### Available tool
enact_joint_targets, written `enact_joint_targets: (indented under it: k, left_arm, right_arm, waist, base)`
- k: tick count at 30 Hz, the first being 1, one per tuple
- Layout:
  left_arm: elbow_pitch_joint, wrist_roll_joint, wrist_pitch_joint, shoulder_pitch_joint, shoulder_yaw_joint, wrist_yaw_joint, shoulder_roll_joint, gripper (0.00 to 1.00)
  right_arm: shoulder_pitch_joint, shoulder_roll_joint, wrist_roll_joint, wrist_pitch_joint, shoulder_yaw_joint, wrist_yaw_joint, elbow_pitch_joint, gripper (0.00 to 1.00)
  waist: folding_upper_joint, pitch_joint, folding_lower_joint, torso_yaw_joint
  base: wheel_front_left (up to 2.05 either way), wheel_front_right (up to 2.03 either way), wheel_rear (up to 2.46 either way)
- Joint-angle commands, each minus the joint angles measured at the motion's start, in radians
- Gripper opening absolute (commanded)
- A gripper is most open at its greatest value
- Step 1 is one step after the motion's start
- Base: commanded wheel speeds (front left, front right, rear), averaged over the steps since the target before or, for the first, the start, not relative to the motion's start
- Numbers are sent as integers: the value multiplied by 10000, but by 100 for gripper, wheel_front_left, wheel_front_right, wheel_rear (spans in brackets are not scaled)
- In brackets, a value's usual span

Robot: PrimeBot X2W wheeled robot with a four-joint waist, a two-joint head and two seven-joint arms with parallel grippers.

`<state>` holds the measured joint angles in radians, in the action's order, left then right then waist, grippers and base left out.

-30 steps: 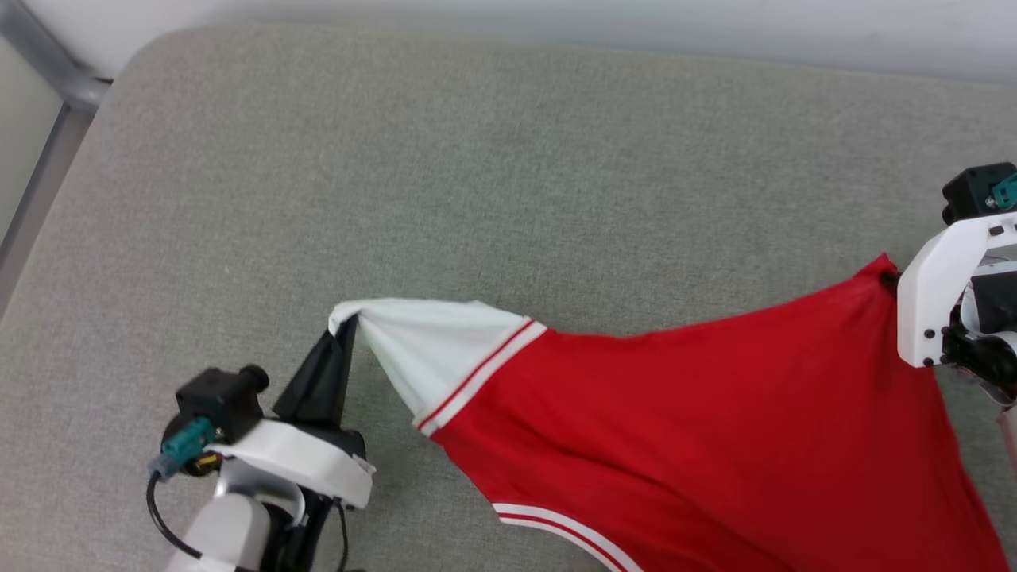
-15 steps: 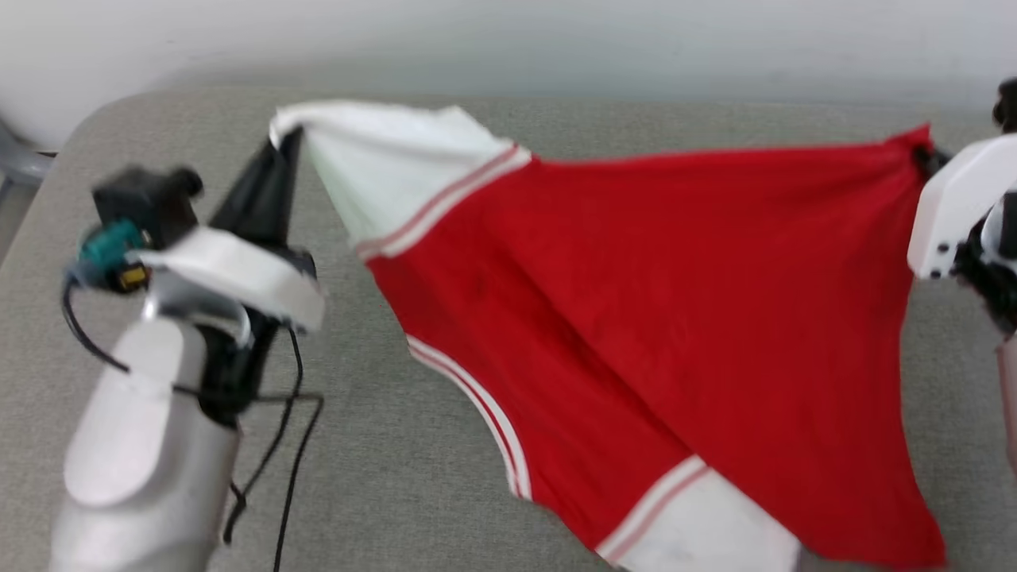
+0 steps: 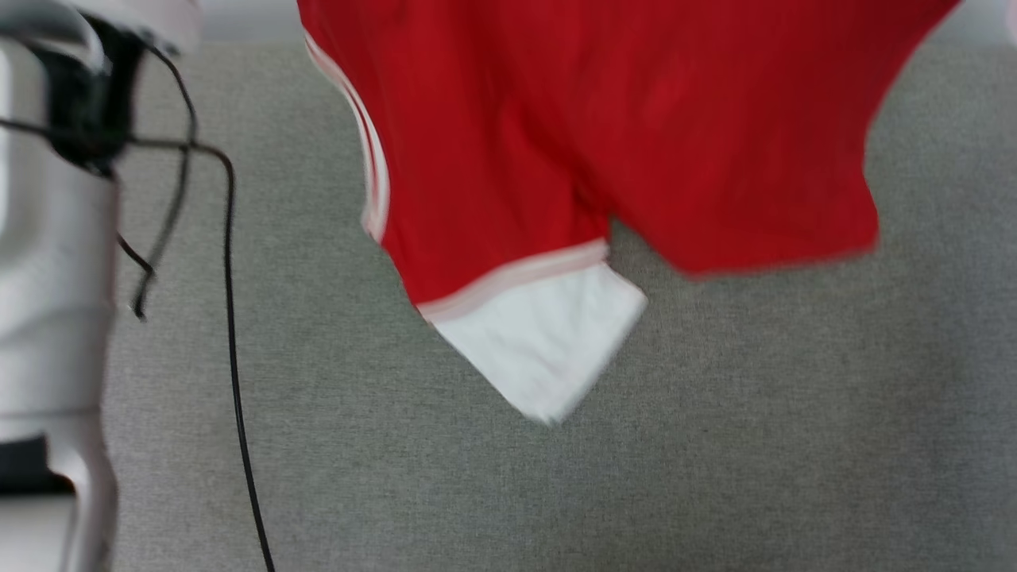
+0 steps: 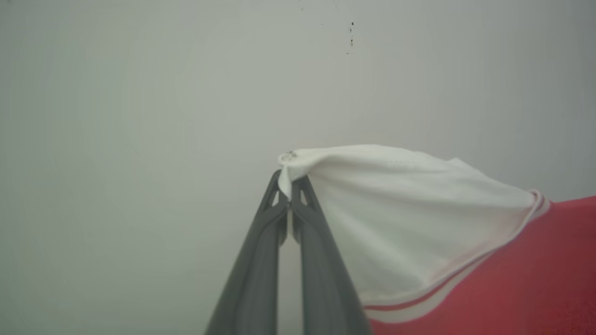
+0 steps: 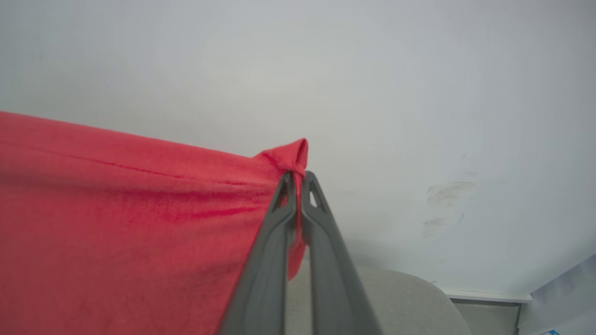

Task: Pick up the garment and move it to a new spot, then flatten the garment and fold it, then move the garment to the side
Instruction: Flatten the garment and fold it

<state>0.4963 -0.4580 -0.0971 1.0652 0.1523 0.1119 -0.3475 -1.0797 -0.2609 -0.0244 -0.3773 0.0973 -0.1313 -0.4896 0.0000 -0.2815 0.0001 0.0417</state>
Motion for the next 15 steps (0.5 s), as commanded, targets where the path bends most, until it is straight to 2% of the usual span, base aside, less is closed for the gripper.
enact_joint_targets:
  k: [1, 10, 15]
  left_arm:
    - [339, 96, -92, 749, -101, 8, -261, 0]
    - [1607, 311, -239, 3640, -38, 97, -1082, 0]
    - [2073, 286, -311, 4562, 23, 131, -1355, 0]
  right_arm:
    - [-619, 47, 109, 141, 25, 12, -124, 0]
    - [-3290, 319, 610, 909, 263, 14, -813, 0]
    - [-4248, 505, 827, 1245, 267, 14, -1172, 0]
  waist:
    - [0, -376, -1, -106]
    - [0, -1620, -1, -377]
    - [0, -2210, -1, -474]
  base:
    - [0, 0, 0]
    - [0, 0, 0]
    - [0, 0, 0]
